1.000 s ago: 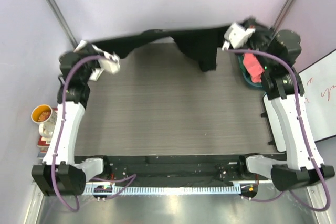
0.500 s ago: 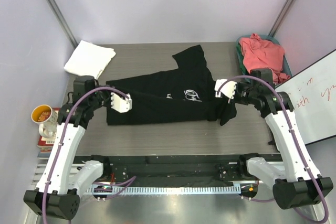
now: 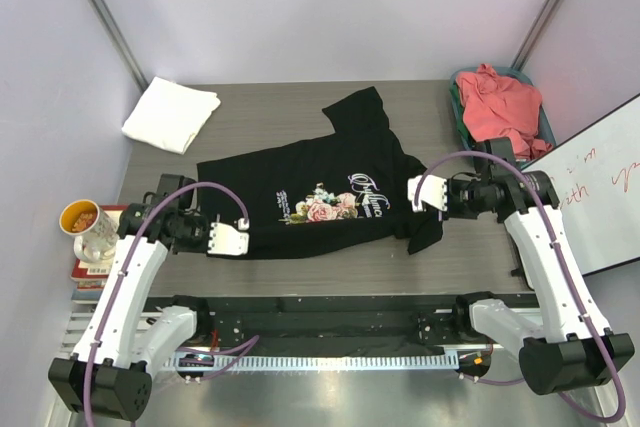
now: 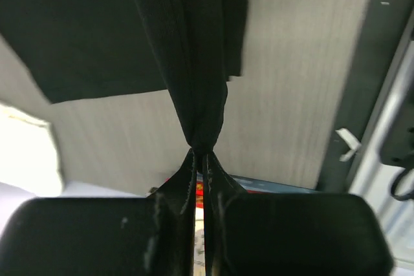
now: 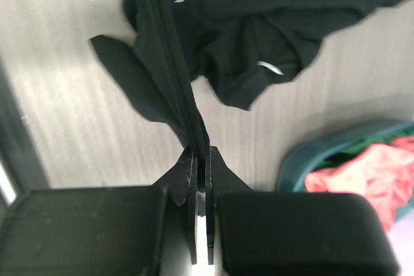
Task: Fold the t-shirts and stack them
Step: Flatten out the tshirt
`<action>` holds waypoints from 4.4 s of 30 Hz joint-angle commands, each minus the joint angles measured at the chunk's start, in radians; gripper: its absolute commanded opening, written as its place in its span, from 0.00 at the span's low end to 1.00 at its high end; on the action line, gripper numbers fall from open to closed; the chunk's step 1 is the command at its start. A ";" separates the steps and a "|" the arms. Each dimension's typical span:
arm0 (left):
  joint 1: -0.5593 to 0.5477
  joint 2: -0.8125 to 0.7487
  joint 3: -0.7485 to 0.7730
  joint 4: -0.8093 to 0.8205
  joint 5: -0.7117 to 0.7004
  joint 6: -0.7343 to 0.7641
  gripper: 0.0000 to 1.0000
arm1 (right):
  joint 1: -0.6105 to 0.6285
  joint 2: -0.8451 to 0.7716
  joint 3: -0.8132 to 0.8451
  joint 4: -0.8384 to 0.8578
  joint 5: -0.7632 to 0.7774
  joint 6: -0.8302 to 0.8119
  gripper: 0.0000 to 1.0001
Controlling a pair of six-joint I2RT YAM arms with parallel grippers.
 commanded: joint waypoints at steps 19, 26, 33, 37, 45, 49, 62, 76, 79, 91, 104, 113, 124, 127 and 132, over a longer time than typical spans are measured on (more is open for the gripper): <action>0.000 0.052 0.118 -0.268 -0.012 -0.047 0.93 | 0.003 -0.266 -0.164 -0.088 -0.057 -0.165 0.71; 0.017 0.161 0.075 0.251 -0.112 -0.251 0.86 | 0.003 -0.045 -0.140 0.485 0.024 0.315 0.39; 0.022 0.433 0.046 0.462 -0.171 -0.314 0.00 | 0.000 0.432 0.107 0.654 0.103 0.575 0.01; 0.026 0.573 0.153 0.481 -0.179 -0.385 0.00 | 0.000 0.599 0.167 0.656 0.031 0.586 0.01; 0.026 0.728 0.267 0.559 -0.250 -0.434 0.00 | 0.003 0.777 0.235 0.665 0.026 0.613 0.01; 0.026 0.776 0.287 0.561 -0.254 -0.446 0.00 | 0.003 0.854 0.275 0.671 0.044 0.613 0.01; 0.019 0.997 0.377 0.636 -0.343 -0.525 0.00 | -0.002 1.043 0.423 0.682 0.109 0.612 0.01; -0.050 1.147 0.432 0.927 -0.583 -0.442 0.00 | -0.008 1.164 0.515 0.920 0.353 0.575 0.01; -0.063 1.173 0.445 1.059 -0.635 -0.376 0.00 | -0.014 1.195 0.546 0.980 0.377 0.544 0.01; -0.087 1.331 0.629 1.326 -0.742 -0.233 0.00 | -0.020 1.311 0.707 1.047 0.482 0.495 0.01; -0.119 0.983 0.469 0.827 -0.641 -0.466 0.00 | 0.015 1.054 0.546 1.044 0.198 0.681 0.13; -0.116 0.995 0.445 0.624 -0.570 -0.534 0.00 | 0.081 1.224 0.695 1.161 0.120 0.917 0.01; -0.113 1.147 0.558 0.423 -0.488 -0.623 0.00 | 0.150 1.368 0.827 1.122 0.117 0.900 0.01; -0.113 1.187 0.569 0.426 -0.498 -0.635 0.00 | 0.161 1.385 0.825 1.113 0.130 0.871 0.01; -0.113 1.267 0.604 0.427 -0.544 -0.661 0.00 | 0.162 1.445 0.871 1.107 0.163 0.854 0.01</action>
